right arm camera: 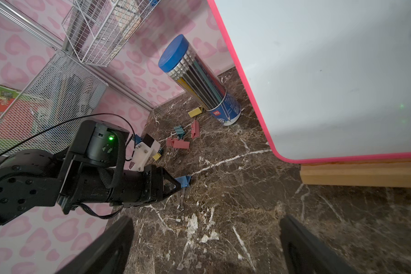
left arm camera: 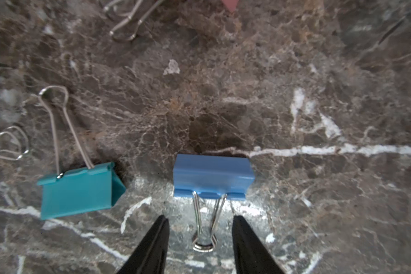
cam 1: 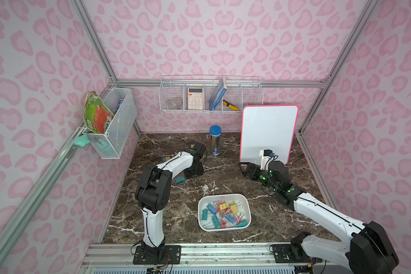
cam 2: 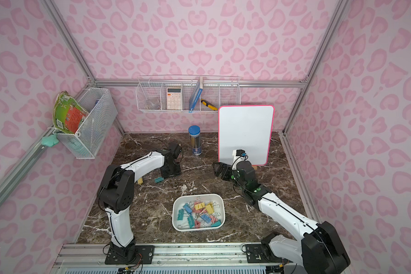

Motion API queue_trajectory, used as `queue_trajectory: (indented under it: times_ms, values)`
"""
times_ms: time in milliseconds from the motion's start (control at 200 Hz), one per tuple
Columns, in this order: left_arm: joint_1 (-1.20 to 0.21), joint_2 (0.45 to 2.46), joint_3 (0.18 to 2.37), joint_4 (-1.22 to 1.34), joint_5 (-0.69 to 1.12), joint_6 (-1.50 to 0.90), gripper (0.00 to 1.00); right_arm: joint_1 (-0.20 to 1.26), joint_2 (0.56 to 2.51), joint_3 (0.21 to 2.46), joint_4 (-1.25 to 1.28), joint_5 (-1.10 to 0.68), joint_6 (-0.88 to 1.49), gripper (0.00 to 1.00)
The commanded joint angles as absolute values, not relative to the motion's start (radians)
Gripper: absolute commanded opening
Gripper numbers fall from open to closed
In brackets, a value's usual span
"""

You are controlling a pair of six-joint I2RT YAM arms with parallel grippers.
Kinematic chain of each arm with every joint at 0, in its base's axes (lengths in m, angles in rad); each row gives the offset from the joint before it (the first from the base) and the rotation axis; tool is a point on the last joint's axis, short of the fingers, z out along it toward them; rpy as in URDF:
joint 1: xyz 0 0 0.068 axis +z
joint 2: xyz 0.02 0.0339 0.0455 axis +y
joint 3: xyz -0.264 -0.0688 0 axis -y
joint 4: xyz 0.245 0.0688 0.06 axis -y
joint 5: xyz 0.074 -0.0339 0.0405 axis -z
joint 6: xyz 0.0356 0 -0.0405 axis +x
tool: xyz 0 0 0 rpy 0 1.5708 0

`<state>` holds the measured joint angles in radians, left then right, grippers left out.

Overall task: Put the binder clips in the storage box
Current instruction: Pick up the binder clip at the center of the board.

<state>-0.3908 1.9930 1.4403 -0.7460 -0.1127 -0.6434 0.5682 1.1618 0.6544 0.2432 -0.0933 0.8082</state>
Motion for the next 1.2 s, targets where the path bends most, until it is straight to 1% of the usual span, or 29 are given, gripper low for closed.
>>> queue_trajectory:
  times_ms: [0, 145, 230, 575, 805, 925, 1195]
  values:
    - [-0.398, 2.019, 1.447, -0.766, -0.103, -0.620, 0.51, 0.569, 1.160, 0.658, 0.253, -0.090, 0.807, 0.98]
    - [-0.399, 2.039, 1.439, -0.750, -0.102, -0.614, 0.51, 0.571, 1.149, 0.646, 0.253, -0.083, 0.810, 0.98]
    - [-0.399, 2.055, 1.429, -0.737, -0.078, -0.606, 0.50, 0.571, 1.150, 0.646, 0.255, -0.084, 0.809, 0.98]
    - [-0.399, 2.055, 1.428, -0.739, -0.058, -0.605, 0.23, 0.572, 1.148, 0.650, 0.251, -0.086, 0.808, 0.98]
    - [-0.399, 1.984, 1.447, -0.756, -0.031, -0.601, 0.15, 0.571, 1.148, 0.651, 0.250, -0.086, 0.809, 0.98]
    - [-0.399, 1.930, 1.447, -0.767, 0.028, -0.591, 0.14, 0.572, 1.158, 0.656, 0.257, -0.102, 0.796, 0.98]
    - [-0.409, 1.747, 1.475, -0.811, 0.209, -0.560, 0.15, 0.579, 1.166, 0.668, 0.272, -0.108, 0.764, 0.98]
